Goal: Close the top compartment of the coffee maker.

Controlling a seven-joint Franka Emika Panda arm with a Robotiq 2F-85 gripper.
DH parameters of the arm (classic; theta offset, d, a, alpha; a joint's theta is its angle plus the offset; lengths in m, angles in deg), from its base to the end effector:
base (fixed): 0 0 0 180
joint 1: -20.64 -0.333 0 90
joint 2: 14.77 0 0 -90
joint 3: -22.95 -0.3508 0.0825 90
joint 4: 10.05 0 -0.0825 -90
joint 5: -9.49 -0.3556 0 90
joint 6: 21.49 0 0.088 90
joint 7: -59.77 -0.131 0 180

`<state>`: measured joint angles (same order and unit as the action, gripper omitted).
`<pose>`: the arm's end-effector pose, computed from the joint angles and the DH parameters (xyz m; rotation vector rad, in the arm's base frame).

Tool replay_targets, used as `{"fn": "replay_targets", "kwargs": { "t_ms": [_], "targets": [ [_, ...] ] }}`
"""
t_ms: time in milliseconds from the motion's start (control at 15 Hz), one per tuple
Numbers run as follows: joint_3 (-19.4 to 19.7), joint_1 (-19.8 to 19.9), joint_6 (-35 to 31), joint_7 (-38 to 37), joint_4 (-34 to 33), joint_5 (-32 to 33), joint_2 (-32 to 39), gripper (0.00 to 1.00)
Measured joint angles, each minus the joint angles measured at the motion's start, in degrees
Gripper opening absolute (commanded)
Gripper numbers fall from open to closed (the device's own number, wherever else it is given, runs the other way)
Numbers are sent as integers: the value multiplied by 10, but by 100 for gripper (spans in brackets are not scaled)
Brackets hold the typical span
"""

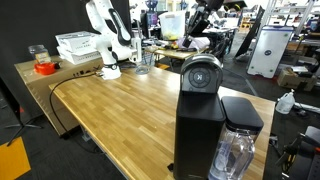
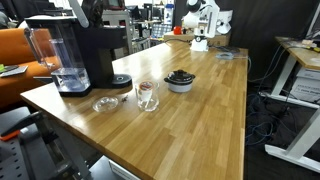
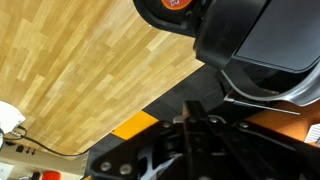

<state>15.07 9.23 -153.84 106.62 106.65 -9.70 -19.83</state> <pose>0.5065 0.1928 0.5452 -2.5623 -1.3576 -0.6085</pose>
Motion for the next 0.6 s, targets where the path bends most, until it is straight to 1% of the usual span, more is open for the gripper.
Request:
{"fn": "replay_targets", "kwargs": {
  "t_ms": [267, 600],
  "targets": [
    [0, -12, 18, 53, -3, -45, 0, 0],
    [-1, -17, 43, 100, -10, -77, -2, 0]
  ]
}}
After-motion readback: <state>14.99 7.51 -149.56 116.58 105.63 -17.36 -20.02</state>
